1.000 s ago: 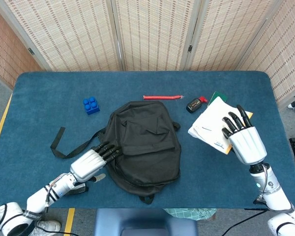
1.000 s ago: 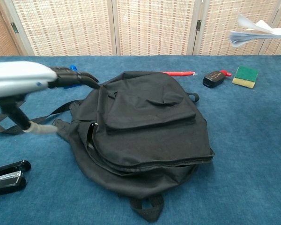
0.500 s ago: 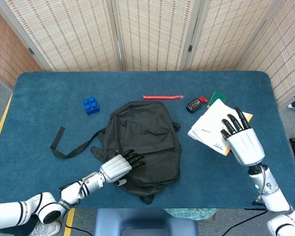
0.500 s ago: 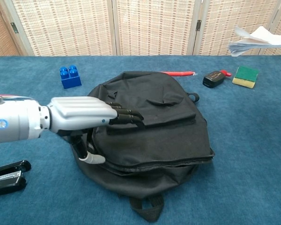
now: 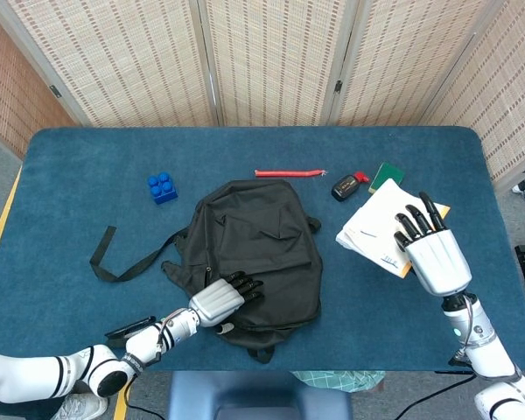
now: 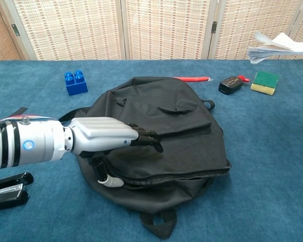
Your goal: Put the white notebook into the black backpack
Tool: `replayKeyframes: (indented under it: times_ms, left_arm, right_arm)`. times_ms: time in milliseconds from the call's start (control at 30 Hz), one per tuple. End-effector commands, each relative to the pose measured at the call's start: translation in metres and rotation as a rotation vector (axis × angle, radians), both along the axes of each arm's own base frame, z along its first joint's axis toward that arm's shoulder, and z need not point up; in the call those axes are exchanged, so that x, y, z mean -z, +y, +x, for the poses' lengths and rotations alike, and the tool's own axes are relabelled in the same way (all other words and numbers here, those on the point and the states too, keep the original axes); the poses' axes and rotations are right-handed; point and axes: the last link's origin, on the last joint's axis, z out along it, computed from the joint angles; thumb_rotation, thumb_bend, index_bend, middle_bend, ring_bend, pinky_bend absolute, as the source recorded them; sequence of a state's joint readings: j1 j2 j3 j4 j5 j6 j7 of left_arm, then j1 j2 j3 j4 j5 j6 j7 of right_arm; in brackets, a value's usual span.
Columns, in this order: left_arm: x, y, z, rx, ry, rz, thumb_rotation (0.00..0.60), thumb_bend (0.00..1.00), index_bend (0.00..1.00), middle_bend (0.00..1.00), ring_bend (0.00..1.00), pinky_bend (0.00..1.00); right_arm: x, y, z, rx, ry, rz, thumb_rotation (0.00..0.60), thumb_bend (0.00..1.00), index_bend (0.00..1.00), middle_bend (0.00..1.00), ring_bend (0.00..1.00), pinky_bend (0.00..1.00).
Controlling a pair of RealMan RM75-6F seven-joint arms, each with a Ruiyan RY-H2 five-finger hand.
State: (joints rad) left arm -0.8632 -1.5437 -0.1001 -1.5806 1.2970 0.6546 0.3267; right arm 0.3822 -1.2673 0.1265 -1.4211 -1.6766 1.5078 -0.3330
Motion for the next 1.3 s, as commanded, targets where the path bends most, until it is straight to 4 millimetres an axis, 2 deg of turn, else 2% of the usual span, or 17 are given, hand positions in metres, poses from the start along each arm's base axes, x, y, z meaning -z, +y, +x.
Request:
replayKeyframes:
  times_ms: [33,167,400,533,767,933,1033,1300]
  left_arm:
    - [0.003,0.008,0.004,-0.063,-0.061,0.008,0.600,0.35,0.27,0.10,0.12,0.00]
    - [0.002,0.014,0.006,-0.120,-0.142,0.030,0.600,0.35,0.36,0.15,0.17,0.00]
    - [-0.001,0.018,0.005,-0.163,-0.231,0.060,0.600,0.35,0.42,0.21,0.21,0.00]
    - [0.001,0.020,0.005,-0.190,-0.274,0.065,0.600,0.35,0.49,0.25,0.26,0.00]
    - [0.005,0.023,0.007,-0.287,-0.401,0.070,0.600,0.43,0.66,0.38,0.37,0.01]
    - [0.002,0.033,0.007,-0.360,-0.474,0.086,0.600,0.49,0.68,0.43,0.42,0.04]
    - [-0.006,0.042,0.011,-0.403,-0.533,0.105,0.600,0.52,0.68,0.44,0.43,0.05]
    - [-0.037,0.078,0.024,-0.524,-0.625,0.152,0.600,0.53,0.67,0.44,0.43,0.06]
  right_arm:
    - [0.001,0.000,-0.001,0.002,-0.001,0.002,0.600,0.48,0.71,0.37,0.24,0.08]
    - [0.002,0.000,-0.003,0.003,-0.004,0.004,0.600,0.48,0.71,0.37,0.24,0.08]
    - [0.004,-0.001,-0.004,0.003,-0.009,0.011,0.600,0.48,0.71,0.37,0.24,0.08]
    - [0.004,-0.001,-0.003,-0.003,-0.013,0.010,0.600,0.48,0.71,0.37,0.24,0.08]
    - [0.005,0.002,0.003,-0.040,-0.052,0.012,0.600,0.48,0.71,0.37,0.24,0.08]
    - [0.006,0.011,0.010,-0.085,-0.102,0.026,0.600,0.48,0.71,0.37,0.24,0.08]
    - [0.007,0.021,0.019,-0.139,-0.163,0.058,0.600,0.48,0.71,0.37,0.24,0.08]
    - [0.006,0.048,0.042,-0.306,-0.270,0.142,0.600,0.48,0.71,0.38,0.25,0.10]
